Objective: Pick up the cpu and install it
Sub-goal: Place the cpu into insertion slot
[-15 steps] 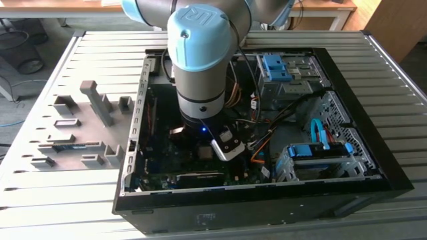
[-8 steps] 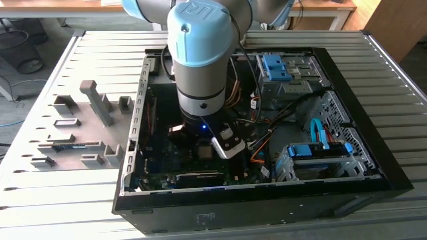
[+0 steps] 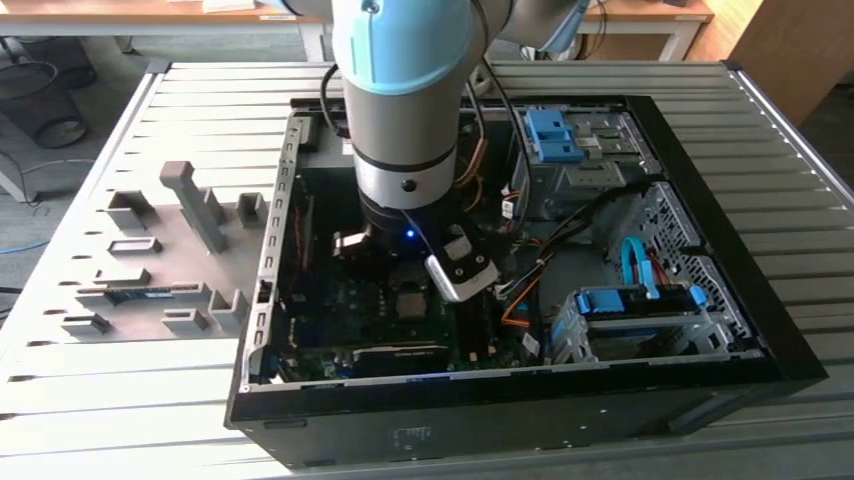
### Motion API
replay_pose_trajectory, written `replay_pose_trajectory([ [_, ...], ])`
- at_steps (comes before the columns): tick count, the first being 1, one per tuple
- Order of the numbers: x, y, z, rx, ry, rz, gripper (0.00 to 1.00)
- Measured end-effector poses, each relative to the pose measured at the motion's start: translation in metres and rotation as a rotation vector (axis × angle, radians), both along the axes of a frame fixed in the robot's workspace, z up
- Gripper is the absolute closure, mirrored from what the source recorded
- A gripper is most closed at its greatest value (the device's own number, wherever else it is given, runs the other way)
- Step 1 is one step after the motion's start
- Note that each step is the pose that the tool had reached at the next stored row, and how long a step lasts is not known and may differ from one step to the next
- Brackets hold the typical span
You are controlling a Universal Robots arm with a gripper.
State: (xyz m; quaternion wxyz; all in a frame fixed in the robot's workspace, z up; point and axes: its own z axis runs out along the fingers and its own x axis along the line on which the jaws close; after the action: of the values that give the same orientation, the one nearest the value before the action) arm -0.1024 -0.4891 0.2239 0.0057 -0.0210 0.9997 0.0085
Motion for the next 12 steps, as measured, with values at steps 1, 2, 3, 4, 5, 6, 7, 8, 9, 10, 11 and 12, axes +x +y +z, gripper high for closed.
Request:
replay_pose_trajectory([
  [1,0.0,0.0001,0.0008,-0.0014,0.0,0.0,0.45],
  [2,0.0,0.0008,0.0019,-0.0062,0.0,0.0,0.45],
  [3,0.0,0.0021,0.0027,-0.0128,0.0,0.0,0.45],
  [4,0.0,0.003,0.0031,-0.0191,0.0,0.0,0.45],
  [5,0.0001,0.0033,0.0031,-0.0233,0.0002,0.0,0.47],
  [6,0.0003,0.0035,0.0031,-0.0273,0.0003,0.0,0.47],
  [7,0.0006,0.0037,0.0032,-0.0321,0.0013,0.0,0.53],
  [8,0.0011,0.0038,0.0032,-0.0363,0.0023,0.0,0.59],
  [9,0.0019,0.0039,0.0031,-0.0397,0.0039,0.0,0.59],
  [10,0.0029,0.0039,0.0031,-0.0432,0.0058,0.0,0.65],
  [11,0.0039,0.0039,0.0031,-0.0463,0.0078,0.0,0.71],
  [12,0.0051,0.004,0.0032,-0.0486,0.01,0.0,0.71],
])
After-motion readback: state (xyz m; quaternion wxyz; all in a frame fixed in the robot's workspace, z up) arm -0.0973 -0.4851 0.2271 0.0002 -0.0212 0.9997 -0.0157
